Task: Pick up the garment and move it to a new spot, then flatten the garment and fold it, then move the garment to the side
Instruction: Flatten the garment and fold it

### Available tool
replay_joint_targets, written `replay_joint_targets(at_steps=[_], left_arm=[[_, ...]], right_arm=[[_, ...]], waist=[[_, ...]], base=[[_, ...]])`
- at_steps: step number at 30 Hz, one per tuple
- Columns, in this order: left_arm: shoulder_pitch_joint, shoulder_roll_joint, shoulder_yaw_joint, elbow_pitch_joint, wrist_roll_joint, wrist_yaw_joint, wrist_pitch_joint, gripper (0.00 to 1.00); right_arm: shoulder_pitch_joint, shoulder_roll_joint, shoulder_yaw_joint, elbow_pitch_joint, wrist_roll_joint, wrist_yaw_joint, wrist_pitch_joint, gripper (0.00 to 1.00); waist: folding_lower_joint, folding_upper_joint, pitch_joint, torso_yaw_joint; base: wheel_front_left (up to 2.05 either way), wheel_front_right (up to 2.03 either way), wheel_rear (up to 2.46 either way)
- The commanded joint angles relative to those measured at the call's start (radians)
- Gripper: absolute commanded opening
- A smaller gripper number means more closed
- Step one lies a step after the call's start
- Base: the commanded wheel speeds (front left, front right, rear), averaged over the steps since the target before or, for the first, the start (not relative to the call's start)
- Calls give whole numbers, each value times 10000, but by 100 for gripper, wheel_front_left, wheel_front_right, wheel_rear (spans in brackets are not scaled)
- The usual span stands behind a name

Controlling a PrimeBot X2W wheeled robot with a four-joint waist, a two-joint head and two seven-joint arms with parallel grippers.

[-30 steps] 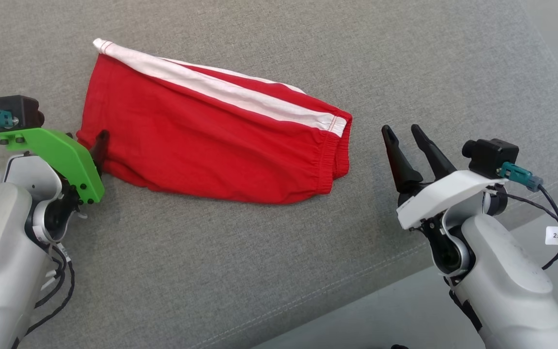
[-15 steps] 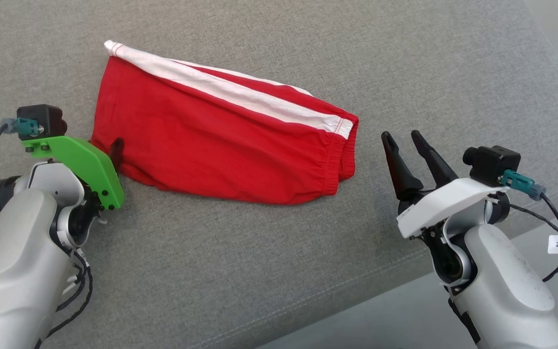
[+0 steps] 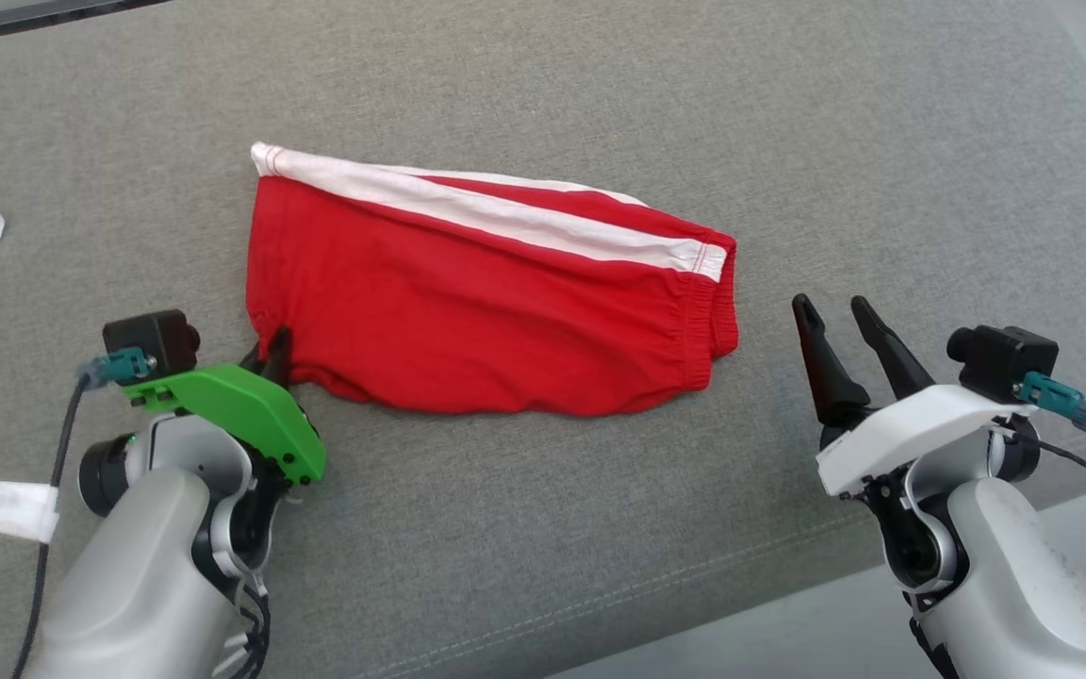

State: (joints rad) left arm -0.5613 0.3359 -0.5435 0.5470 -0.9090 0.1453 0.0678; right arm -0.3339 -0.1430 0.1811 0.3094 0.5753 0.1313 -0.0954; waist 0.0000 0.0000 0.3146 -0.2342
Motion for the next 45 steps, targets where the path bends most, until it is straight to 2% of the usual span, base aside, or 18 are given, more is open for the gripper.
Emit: replay_joint_targets(at_steps=[1, 13, 22, 24, 25, 35, 45], left_arm=[[349, -29, 47, -209, -94, 114, -125, 0], [2693, -405, -78, -3143, -125, 1216, -901, 0], [3269, -636, -251, -3393, -176, 1409, -1092, 0], [3232, -651, -291, -3282, -57, 1432, -1176, 49], [3184, -619, -327, -3249, 68, 1417, -1281, 100], [2868, 136, -743, -3459, 1483, 1739, -2183, 100], [3157, 720, -399, -4090, 1600, 2188, -2259, 100]], right_arm=[[167, -90, -89, -63, -125, -11, 77, 100], [241, -667, -529, -545, -244, -11, 1499, 100], [30, -810, -656, -682, -141, -11, 2531, 100], [6, -748, -686, -674, -121, -11, 2692, 100], [8, -730, -701, -662, -114, -11, 2781, 100], [102, -613, -819, -699, -477, -11, 3656, 100], [430, -324, -1297, -371, -968, -10, 4419, 100]], waist=[[0, 0, -301, 419], [0, 0, -749, 1529], [0, 0, -977, 1865], [0, 0, -1041, 1895], [0, 0, -1068, 1908], [0, 0, -1372, 2204], [0, 0, -1471, 2681]], base=[[0, 0, 0], [0, 0, 0], [0, 0, 0], [0, 0, 0], [0, 0, 0], [0, 0, 0], [0, 0, 0]])
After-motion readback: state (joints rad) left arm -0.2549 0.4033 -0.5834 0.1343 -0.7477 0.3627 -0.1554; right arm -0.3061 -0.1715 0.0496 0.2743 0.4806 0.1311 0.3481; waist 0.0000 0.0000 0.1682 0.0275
